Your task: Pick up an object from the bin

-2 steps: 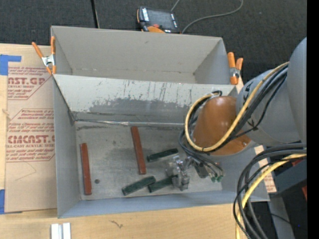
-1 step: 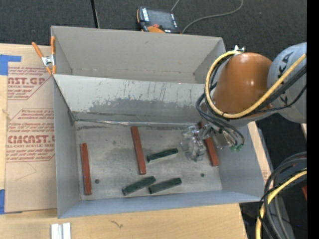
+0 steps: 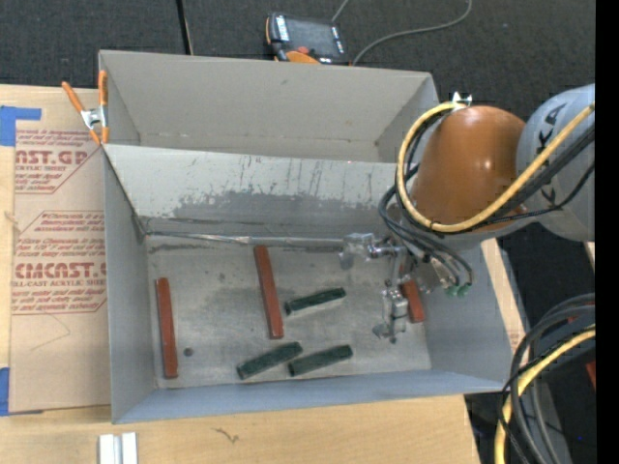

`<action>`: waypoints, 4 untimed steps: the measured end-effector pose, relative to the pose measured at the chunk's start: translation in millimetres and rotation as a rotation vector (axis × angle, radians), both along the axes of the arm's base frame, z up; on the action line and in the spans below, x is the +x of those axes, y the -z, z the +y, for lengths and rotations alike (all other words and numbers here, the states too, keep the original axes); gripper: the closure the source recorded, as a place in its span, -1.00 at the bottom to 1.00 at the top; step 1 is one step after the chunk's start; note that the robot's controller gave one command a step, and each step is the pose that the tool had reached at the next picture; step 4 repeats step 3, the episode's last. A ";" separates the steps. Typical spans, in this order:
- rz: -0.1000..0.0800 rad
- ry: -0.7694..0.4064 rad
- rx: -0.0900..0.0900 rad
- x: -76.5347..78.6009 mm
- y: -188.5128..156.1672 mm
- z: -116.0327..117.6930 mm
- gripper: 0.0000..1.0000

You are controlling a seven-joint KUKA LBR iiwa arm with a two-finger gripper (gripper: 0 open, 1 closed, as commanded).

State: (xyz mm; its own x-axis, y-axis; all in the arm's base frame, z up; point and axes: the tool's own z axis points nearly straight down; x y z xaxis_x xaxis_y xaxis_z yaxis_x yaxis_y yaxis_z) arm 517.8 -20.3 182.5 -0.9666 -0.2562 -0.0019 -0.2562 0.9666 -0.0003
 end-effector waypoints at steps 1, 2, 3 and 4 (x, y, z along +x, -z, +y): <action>0.005 -0.093 0.002 29.6 116.9 29.2 -1.00; 0.000 -0.092 0.001 31.2 112.2 28.6 1.00; -0.005 -0.499 -0.001 -3.1 -32.4 28.3 1.00; -0.005 -0.499 -0.001 -3.1 -32.4 28.3 1.00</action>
Offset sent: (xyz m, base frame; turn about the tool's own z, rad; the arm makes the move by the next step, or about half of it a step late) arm 0.0307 0.0274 -0.1125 -0.0922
